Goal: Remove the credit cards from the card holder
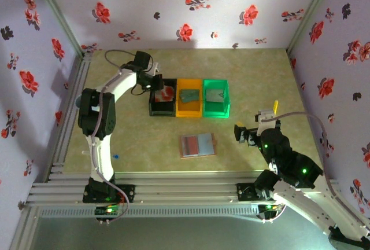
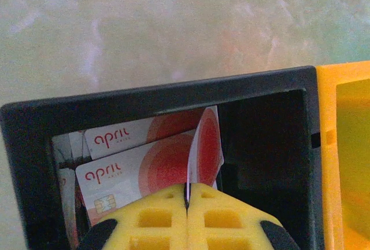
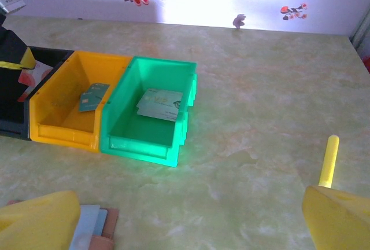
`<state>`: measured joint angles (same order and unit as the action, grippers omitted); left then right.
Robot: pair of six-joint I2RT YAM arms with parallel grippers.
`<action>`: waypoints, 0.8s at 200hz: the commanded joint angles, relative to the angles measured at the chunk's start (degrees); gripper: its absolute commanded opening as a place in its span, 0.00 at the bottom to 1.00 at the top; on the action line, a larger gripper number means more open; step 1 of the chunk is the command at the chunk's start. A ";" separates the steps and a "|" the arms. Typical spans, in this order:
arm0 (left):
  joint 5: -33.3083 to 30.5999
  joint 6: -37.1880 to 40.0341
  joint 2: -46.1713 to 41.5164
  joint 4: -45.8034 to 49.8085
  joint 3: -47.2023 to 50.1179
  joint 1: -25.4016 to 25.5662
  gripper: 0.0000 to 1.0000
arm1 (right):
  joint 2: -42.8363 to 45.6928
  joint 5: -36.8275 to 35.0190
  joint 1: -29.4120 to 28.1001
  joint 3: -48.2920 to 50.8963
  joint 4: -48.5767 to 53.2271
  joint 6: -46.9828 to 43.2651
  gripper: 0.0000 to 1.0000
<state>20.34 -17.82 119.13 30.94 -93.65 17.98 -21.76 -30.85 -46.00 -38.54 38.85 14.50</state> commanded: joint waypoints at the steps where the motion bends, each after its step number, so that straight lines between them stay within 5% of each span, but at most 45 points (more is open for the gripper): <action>1: -0.66 0.42 1.70 2.89 -1.80 -0.46 0.00 | 0.18 0.26 0.31 0.35 -1.41 -1.06 0.99; 58: -0.78 1.28 2.22 5.04 -3.59 -0.41 0.00 | 0.14 0.27 0.38 0.36 -1.54 -1.14 0.99; 160: -0.90 1.74 2.20 7.28 -6.00 -0.41 0.19 | 0.14 0.09 0.31 0.35 -1.41 -1.15 0.99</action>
<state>20.05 -17.34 120.18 36.10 -97.62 17.98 -21.76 -30.83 -46.00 -38.54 38.85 14.50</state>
